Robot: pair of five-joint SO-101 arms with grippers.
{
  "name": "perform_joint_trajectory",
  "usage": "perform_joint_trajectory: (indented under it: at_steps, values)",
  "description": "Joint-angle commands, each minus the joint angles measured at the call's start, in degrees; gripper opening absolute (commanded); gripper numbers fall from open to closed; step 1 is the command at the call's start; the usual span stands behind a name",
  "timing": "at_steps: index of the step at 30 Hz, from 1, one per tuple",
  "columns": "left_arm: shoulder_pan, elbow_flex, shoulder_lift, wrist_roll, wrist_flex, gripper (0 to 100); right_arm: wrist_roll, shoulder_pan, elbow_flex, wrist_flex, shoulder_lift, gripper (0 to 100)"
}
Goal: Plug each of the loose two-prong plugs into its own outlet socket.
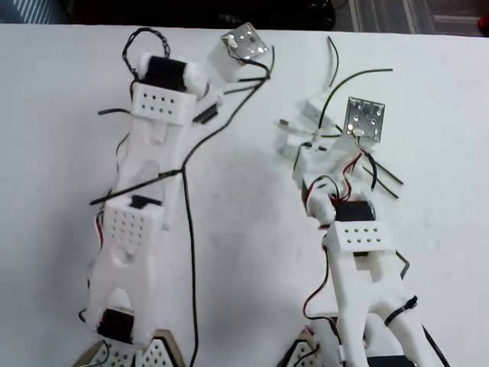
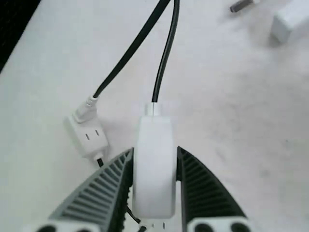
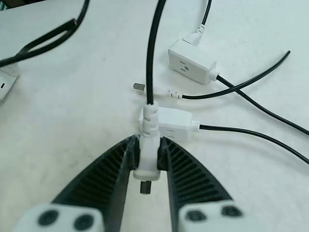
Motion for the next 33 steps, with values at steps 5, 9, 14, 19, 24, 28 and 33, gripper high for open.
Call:
perform_joint_trajectory:
  at_steps: [5, 9, 14, 19, 24, 28, 33]
  values:
    - [4.00, 35.78, -33.45, 0.44, -0.18, 4, 0.00, 0.31, -0.35, -1.27, -0.13, 1.8]
    - [5.23, 52.66, -48.40, 0.44, -1.85, 4, 0.00, 0.31, -0.35, -1.27, -0.04, 1.8]
    - [5.23, 77.71, -64.22, 2.29, -9.23, 4, 0.00, 0.40, -0.26, -1.27, -0.04, 1.8]
    - [5.23, 101.27, -78.64, 5.19, -19.78, 4, 0.00, 0.31, 0.09, -1.27, -0.04, 1.8]
    - [5.32, 118.42, -90.24, 7.12, -29.10, 4, 0.00, 0.22, 0.26, -1.27, -0.04, 1.8]
    - [9.10, 127.03, -93.14, 7.38, -32.97, 4, 0.00, 0.22, 0.26, -1.27, -0.04, 1.8]
    - [14.73, 134.33, -93.05, 12.04, -38.51, 5, 0.00, 0.22, 0.26, -1.27, -0.04, 1.8]
